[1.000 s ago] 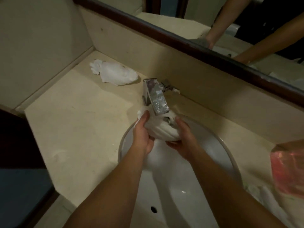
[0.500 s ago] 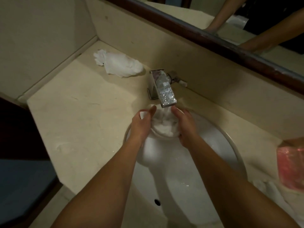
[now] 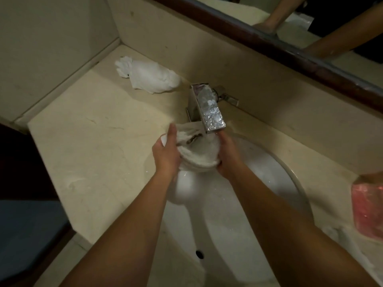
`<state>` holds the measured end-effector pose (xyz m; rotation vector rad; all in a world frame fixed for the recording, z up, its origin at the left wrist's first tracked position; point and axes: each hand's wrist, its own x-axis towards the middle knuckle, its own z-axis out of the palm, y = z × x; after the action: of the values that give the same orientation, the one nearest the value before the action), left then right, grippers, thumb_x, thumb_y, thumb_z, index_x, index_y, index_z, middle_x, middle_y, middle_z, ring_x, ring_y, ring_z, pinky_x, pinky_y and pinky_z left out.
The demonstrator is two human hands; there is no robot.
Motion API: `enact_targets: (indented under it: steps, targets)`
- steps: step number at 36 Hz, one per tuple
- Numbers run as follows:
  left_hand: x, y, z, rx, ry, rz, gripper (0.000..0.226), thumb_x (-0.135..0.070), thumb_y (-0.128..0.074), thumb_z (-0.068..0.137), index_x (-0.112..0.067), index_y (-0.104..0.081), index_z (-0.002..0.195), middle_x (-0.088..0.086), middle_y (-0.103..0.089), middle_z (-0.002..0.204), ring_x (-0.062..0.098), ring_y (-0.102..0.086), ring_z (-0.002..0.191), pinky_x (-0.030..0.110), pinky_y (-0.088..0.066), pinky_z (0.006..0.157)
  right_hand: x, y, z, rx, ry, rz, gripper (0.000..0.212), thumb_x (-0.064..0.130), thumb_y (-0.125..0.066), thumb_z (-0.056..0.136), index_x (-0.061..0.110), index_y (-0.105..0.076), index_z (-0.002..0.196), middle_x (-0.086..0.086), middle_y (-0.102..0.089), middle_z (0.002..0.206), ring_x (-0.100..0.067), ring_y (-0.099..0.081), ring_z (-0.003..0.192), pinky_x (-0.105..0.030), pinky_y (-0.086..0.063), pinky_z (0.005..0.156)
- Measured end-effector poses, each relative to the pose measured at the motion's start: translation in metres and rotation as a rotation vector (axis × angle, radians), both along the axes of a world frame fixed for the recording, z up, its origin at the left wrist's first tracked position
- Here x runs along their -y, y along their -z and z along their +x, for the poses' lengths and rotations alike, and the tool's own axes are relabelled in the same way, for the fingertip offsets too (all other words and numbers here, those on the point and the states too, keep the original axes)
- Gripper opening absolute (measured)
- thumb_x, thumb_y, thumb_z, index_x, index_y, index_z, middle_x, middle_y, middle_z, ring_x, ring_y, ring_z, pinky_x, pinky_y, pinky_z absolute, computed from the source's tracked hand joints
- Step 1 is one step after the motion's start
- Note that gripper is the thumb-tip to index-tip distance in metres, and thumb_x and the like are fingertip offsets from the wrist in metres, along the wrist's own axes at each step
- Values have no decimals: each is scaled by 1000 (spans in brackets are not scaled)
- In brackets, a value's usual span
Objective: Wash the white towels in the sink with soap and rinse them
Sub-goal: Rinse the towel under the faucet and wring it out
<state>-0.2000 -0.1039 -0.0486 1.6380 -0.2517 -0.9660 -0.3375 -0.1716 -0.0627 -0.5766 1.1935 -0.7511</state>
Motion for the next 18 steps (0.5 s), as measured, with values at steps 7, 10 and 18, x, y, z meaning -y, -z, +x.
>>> enact_targets:
  steps: [7,10,18]
  targets:
    - [13,-6,-17,-37,49,36,53,-59,-59,102,-10,-79,104,-1,-78,91,10,-73,87,16,-52,65,5,0,-27,72,17,19,66,50,-77,84,7,-70,134,-19,-74,127,-35,-73,117,-46,-59,98]
    - [22,-5,-27,-59,82,50,48,-54,-56,105,-10,-73,112,-5,-71,92,2,-63,81,3,-42,52,8,-2,-36,59,48,1,89,59,-92,64,10,-71,134,-22,-72,130,-41,-70,121,-59,-52,110]
    - [42,3,-53,-83,173,17,34,-39,-52,110,-21,-72,89,-10,-67,82,-7,-59,71,15,-46,62,7,-3,-73,49,106,-58,87,54,-89,69,10,-66,140,-24,-67,138,-42,-65,128,-61,-46,115]
